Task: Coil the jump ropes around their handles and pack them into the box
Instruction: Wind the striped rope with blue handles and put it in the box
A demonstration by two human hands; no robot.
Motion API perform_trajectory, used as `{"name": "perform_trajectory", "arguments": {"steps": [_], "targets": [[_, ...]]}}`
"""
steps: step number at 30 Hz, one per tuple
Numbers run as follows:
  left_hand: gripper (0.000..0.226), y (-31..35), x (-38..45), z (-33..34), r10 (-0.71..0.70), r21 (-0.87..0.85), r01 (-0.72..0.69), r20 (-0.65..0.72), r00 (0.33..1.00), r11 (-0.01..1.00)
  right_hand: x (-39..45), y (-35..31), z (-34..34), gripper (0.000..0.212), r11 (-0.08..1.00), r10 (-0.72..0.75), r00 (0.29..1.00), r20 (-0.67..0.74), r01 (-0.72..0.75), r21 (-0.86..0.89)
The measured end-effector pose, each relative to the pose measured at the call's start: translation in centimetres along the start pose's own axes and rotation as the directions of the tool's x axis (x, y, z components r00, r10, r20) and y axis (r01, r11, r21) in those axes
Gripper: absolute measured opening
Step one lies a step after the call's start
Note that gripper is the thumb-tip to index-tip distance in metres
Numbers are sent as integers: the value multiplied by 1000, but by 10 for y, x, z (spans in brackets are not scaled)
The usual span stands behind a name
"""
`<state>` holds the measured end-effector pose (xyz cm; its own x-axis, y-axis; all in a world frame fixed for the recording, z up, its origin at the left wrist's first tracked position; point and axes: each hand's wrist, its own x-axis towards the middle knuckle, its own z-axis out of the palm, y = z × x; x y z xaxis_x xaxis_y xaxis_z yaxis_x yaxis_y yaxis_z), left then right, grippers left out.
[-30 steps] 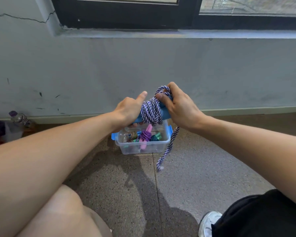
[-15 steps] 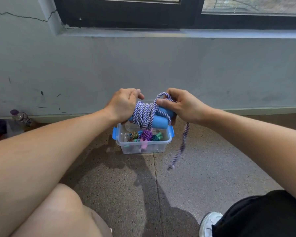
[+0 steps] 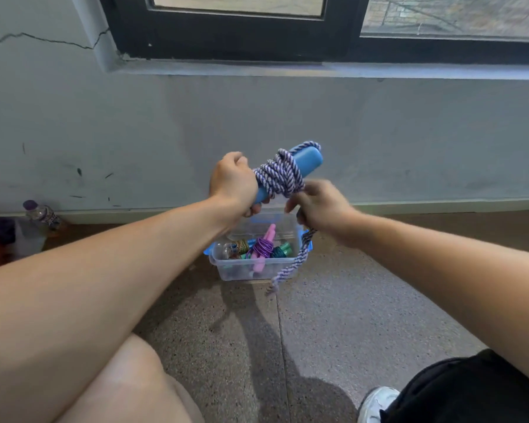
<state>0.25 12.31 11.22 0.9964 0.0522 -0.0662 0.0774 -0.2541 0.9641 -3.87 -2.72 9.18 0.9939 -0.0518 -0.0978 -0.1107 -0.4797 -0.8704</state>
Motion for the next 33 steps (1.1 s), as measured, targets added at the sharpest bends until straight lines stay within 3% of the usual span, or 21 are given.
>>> {"name": "perform_trajectory", "arguments": {"steps": [3,5,8,10,12,14,18,21,23,26,29,33], "targets": [[50,-4,4,5,-118,60,122,-67,991,991,-15,-6,34,11,919,47,982,183,29,-393],[58,-9,4,5,-151,122,160,-79,985,980,-21,-12,48,19,896,122,963,240,-3,-444],[65,-17,8,2,-63,301,85,-83,995,950,-25,-28,45,13,949,135,976,173,-77,-307],[65,-20,14,-2,-15,330,48,-101,995,943,-26,-34,41,17,982,165,975,146,-148,-118],[63,-21,18,-7,34,373,7,-103,994,928,-27,-34,41,27,932,260,927,269,-314,182],[63,-21,17,-11,136,490,-93,-53,989,867,-28,-33,41,31,885,300,867,398,-409,221],[67,-22,10,-14,252,715,-291,164,954,636,-32,-33,31,26,962,266,856,444,-266,-63],[72,-21,9,-13,202,786,-386,329,922,484,-31,-38,18,12,972,221,907,358,-176,-155],[73,-22,8,-11,184,753,-482,451,874,447,-22,-39,5,15,950,140,956,257,-56,-307],[63,-20,5,-8,247,610,-590,554,795,529,-11,-38,-19,26,923,21,981,193,55,-380],[55,-11,3,-9,351,446,-588,507,787,674,-9,-36,-40,26,967,-37,980,194,84,-241],[54,0,-9,-10,427,310,-615,499,755,725,-6,-21,-55,22,995,-53,963,265,73,-64]]}}
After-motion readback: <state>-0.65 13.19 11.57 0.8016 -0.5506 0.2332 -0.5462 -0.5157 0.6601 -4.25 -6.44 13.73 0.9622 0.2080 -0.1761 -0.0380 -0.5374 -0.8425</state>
